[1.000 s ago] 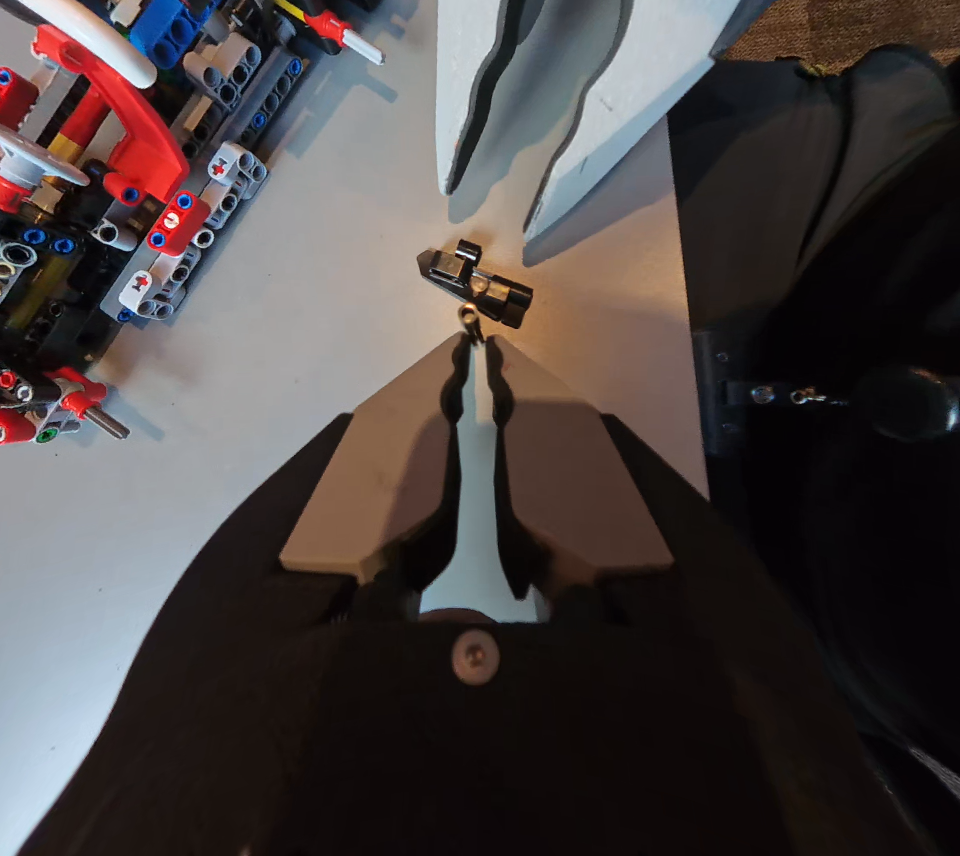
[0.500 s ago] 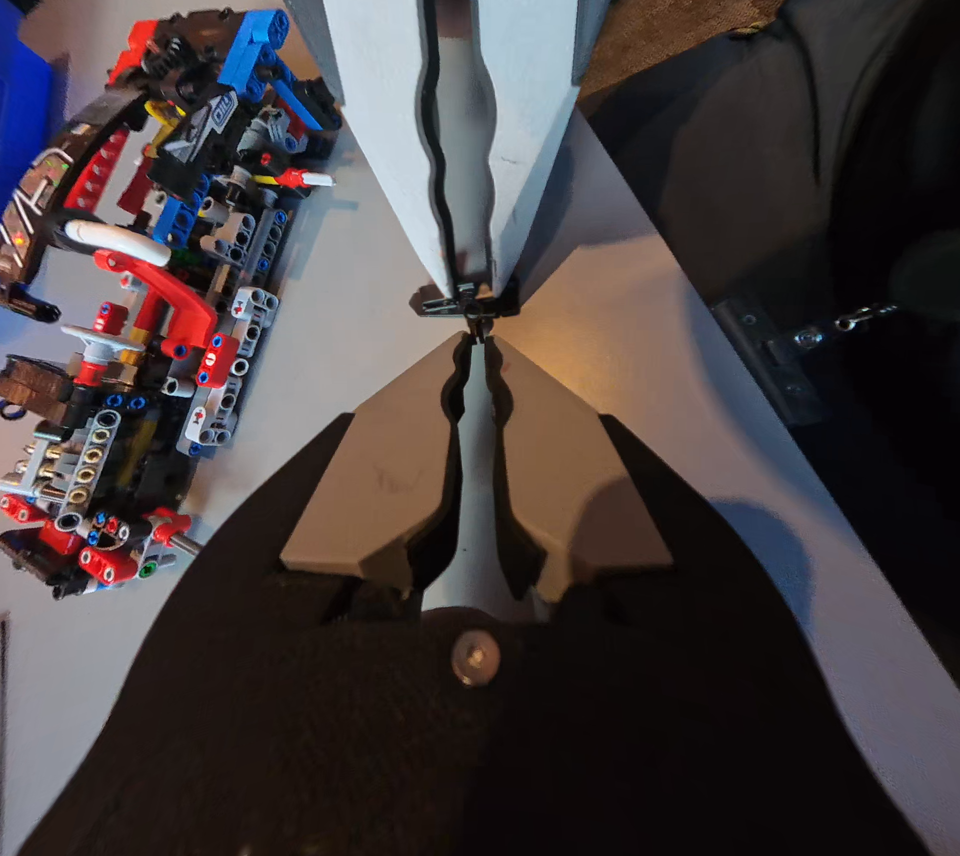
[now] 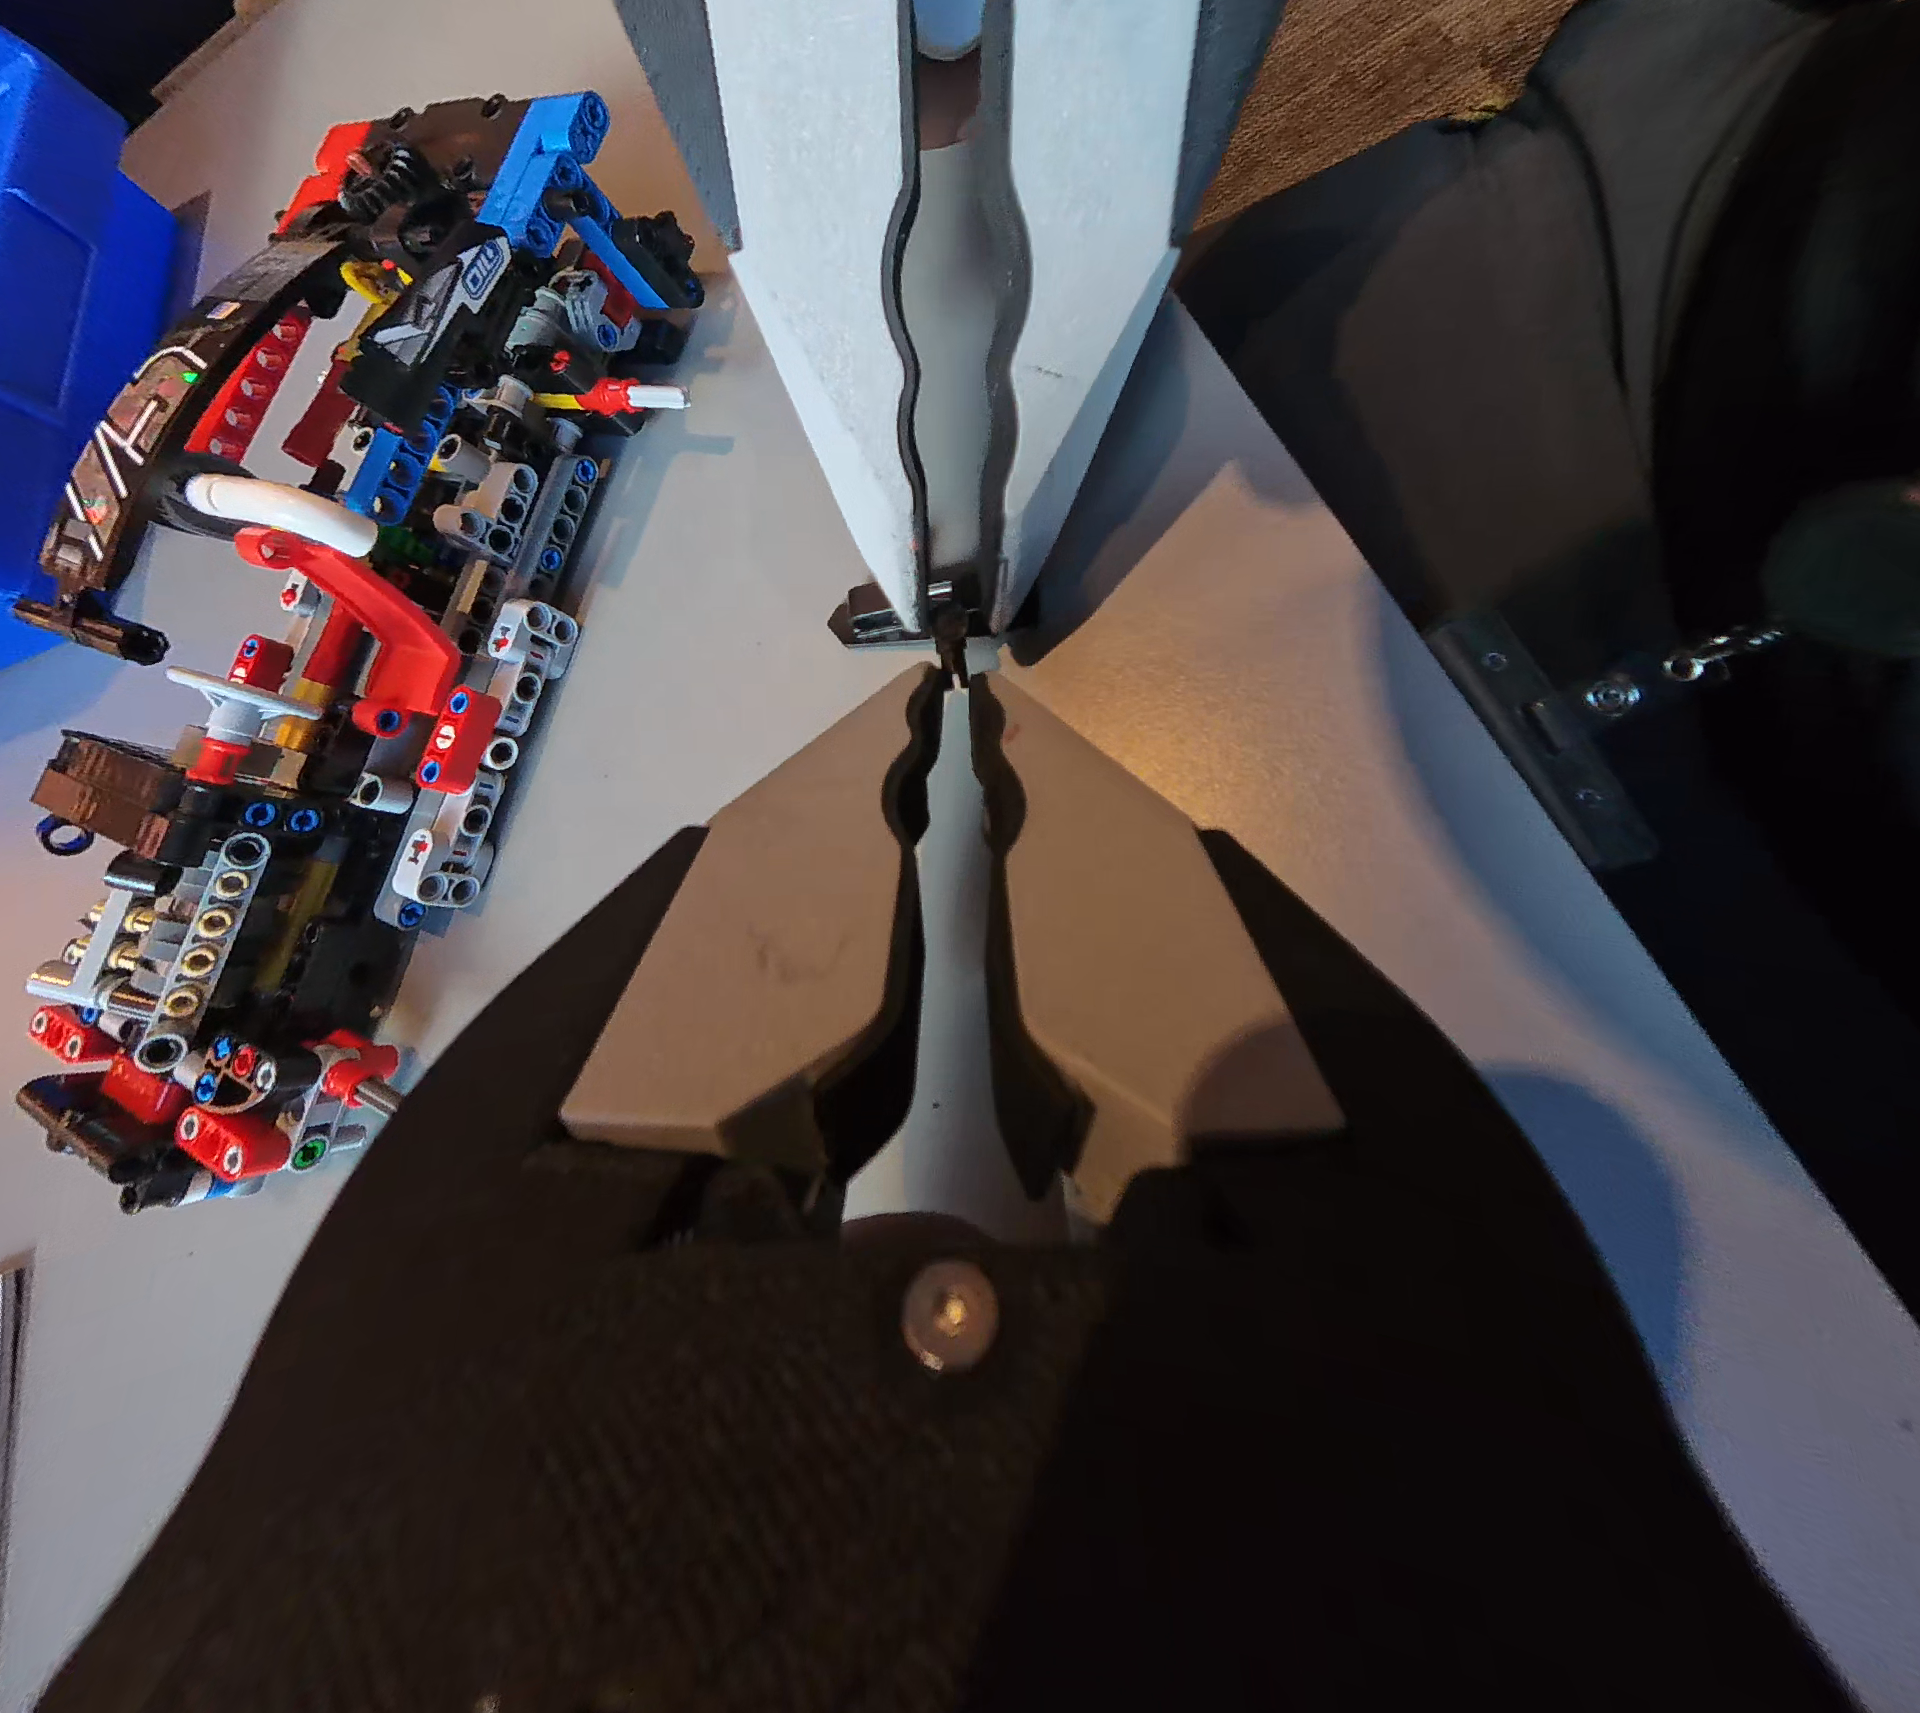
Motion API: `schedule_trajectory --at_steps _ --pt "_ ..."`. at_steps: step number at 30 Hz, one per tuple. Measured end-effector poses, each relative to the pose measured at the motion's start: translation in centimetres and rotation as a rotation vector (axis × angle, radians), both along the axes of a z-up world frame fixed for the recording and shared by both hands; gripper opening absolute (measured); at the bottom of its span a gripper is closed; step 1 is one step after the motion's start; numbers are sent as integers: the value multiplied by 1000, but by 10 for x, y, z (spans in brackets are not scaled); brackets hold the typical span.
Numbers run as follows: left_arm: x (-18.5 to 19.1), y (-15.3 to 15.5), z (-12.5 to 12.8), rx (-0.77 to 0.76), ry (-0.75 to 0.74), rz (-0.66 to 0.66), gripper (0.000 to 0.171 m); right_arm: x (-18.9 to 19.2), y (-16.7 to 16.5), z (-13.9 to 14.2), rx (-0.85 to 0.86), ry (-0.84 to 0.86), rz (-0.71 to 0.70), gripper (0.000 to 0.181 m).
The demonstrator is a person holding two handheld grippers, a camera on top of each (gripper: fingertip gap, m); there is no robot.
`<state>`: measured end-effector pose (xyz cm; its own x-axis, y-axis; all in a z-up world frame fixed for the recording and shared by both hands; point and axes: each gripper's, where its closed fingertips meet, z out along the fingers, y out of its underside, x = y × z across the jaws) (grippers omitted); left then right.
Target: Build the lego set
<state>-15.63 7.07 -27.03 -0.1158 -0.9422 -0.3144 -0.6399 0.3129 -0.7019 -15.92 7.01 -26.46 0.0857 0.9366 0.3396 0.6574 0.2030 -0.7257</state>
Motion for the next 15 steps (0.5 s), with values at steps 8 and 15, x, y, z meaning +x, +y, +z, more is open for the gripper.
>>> schedule_trajectory --at_steps 8,15 --pt "1 -7 -5 -31 37 -18 2 0 -4 -4 -5 -30 11 3" --pt "1 -7 0 -50 9 -21 2 0 -4 -4 -22 -24 5 2"
